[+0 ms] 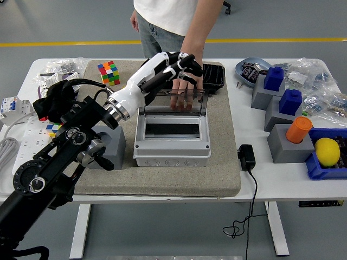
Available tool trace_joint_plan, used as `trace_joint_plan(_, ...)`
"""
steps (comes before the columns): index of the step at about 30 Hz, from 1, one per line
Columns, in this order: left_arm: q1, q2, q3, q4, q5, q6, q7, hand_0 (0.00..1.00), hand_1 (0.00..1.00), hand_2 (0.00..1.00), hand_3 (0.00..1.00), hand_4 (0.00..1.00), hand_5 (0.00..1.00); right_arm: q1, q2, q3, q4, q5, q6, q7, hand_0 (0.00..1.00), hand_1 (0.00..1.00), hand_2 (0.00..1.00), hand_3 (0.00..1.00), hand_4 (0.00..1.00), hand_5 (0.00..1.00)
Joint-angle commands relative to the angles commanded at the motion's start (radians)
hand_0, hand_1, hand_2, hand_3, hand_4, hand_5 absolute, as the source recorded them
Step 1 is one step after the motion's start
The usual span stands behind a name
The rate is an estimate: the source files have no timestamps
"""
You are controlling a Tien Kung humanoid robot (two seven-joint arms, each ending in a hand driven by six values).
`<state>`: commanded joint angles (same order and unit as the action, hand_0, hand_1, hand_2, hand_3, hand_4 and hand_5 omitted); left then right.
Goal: Fetch the battery,place it into the box,close the lid of the box
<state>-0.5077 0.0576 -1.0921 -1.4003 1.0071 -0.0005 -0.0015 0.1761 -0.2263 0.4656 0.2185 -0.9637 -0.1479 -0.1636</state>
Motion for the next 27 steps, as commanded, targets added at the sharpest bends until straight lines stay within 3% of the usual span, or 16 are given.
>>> trace_joint_plan(2,0.0,-0.001,-0.005,0.002,-0.081,0.073,-0.002,0.713,0.793,0.758,0.709,0.998,0.812,0.0,0.001,0.0,0.0,0.001,0.0,0.0,0.702,0.644,0.669,0.724,0.998,0.934)
trace_joint_plan(4,-0.002,0.0,0.003,0.005,-0.003,0.133,-0.002,0.713,0.793,0.758,0.709,0.998,0.812,0.0,0.001,0.002,0.0,0.0,0.0,0.0,0.702,0.644,0.669,0.724,0.998,0.934)
trace_joint_plan(5,-0.004,0.003,0.012,0.01,0.03,0.14,-0.002,0.83,0.88,0.826,0.787,0.998,0.935,0.0,0.001,0.003,0.0,-0.001,0.0,0.0,0.702,0.643,0.668,0.724,0.998,0.934)
trace_joint_plan(10,-0.017,0.014,0.049,0.048,0.237,0.1,0.007,0.83,0.88,0.826,0.787,0.998,0.935,0.004,0.002,0.007,0.001,-0.004,0.002,0.0,0.702,0.643,0.668,0.724,0.998,0.934)
trace_joint_plan(11,-0.018,0.015,0.054,0.054,0.276,0.098,0.008,0.935,0.942,0.867,0.821,0.998,0.998,0.005,0.002,0.008,0.001,-0.004,0.002,0.0,0.701,0.643,0.669,0.724,0.998,0.933)
trace_joint_plan(17,-0.029,0.019,0.082,0.078,0.522,0.086,0.045,0.935,0.942,0.867,0.821,0.998,0.998,0.004,0.004,0.006,-0.001,0.0,0.001,-0.001,0.701,0.643,0.669,0.724,0.998,0.933)
trace_joint_plan(18,-0.03,0.02,0.085,0.082,0.568,0.084,0.052,0.998,0.997,0.908,0.843,0.998,0.998,0.004,0.004,0.006,-0.001,0.0,0.001,-0.001,0.701,0.644,0.667,0.724,0.998,0.933)
trace_joint_plan(27,-0.033,0.029,0.101,0.115,0.945,0.033,0.095,0.998,0.998,0.909,0.815,0.998,0.998,0.005,0.003,0.009,0.0,-0.001,0.001,-0.002,0.699,0.644,0.667,0.724,0.998,0.934)
